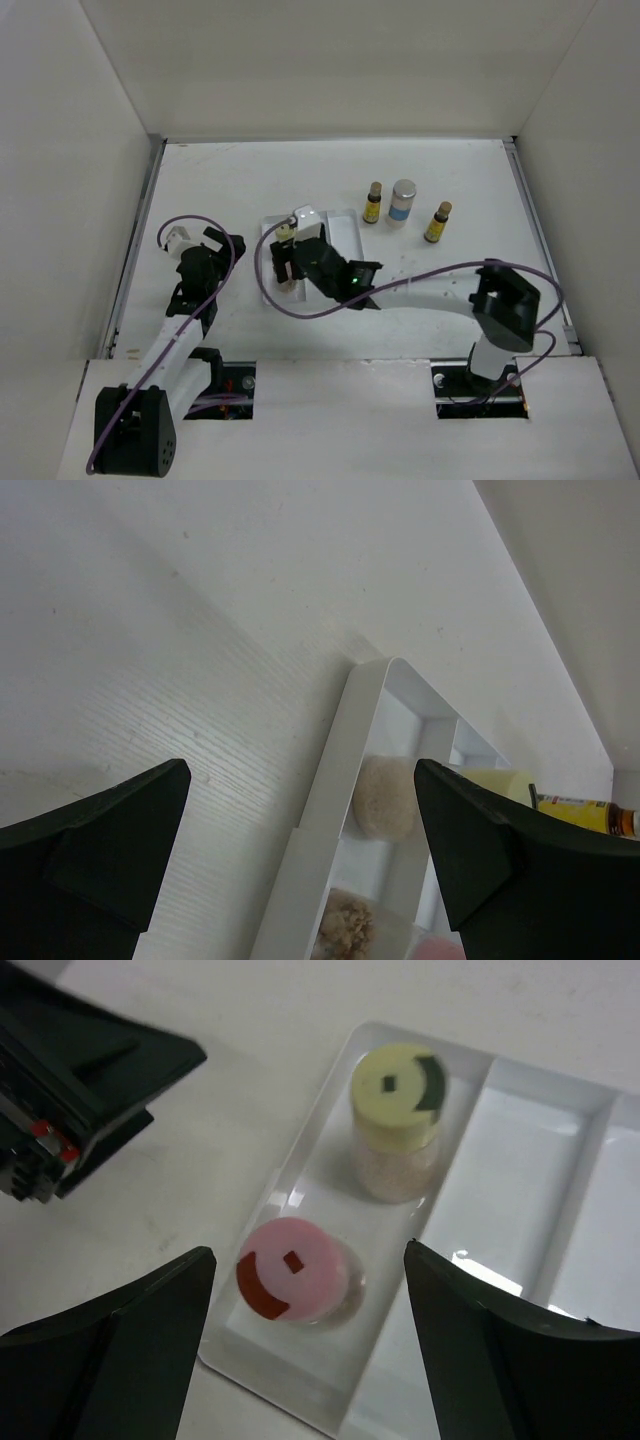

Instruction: Organize the condiment bottles

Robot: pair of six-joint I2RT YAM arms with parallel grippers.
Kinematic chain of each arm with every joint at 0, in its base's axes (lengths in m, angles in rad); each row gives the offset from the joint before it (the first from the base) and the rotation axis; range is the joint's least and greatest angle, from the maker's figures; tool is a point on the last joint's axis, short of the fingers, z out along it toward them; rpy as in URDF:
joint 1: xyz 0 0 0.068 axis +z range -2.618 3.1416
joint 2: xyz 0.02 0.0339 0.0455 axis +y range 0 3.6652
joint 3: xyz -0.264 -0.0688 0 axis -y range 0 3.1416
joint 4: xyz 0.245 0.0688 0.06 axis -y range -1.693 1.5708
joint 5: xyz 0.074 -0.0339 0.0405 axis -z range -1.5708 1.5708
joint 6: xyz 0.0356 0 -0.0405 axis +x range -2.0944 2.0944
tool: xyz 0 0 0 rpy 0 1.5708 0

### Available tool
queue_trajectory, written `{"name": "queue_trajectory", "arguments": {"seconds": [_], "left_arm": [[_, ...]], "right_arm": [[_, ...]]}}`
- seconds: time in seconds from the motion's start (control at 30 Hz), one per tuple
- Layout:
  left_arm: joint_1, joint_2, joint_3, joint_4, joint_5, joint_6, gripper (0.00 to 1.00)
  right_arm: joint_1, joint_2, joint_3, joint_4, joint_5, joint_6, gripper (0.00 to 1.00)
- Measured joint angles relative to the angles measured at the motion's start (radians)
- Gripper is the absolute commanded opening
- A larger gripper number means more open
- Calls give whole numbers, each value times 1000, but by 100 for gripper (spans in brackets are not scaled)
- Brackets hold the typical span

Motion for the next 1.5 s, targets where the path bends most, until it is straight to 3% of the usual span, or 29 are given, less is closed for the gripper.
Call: {"name": "queue_trajectory", "arguments": {"seconds": [0.1, 0.23, 0.37, 0.47, 0.73, 1.17, 1.27, 1.4, 1.5], "left_arm": [[0, 0, 0, 0, 0, 0, 100], [-2, 4, 0, 5, 0, 0, 100], [-2, 13, 0, 5, 0, 0, 100], [-2, 16, 0, 6, 0, 0, 100], [-2, 27, 0, 12, 0, 0, 100], [-2, 45, 0, 21, 0, 0, 100], [-2, 45, 0, 21, 0, 0, 100], [-2, 47, 0, 21, 0, 0, 100], [-1, 47, 0, 21, 0, 0, 100]], "right_arm": [[-77, -154, -69, 8, -27, 0, 80], [-305, -292, -105, 40, -32, 2, 72], [-493, -274, -97, 34, -14, -7, 65], [-547, -203, -53, -3, -14, -31, 62], [-581, -71, 76, -78, -39, -81, 60], [-581, -5, 82, -98, 0, -99, 55], [-581, 16, 82, -99, 4, -98, 48], [-581, 35, 85, -100, 16, -100, 31], [-583, 35, 86, -102, 18, -97, 29]]}}
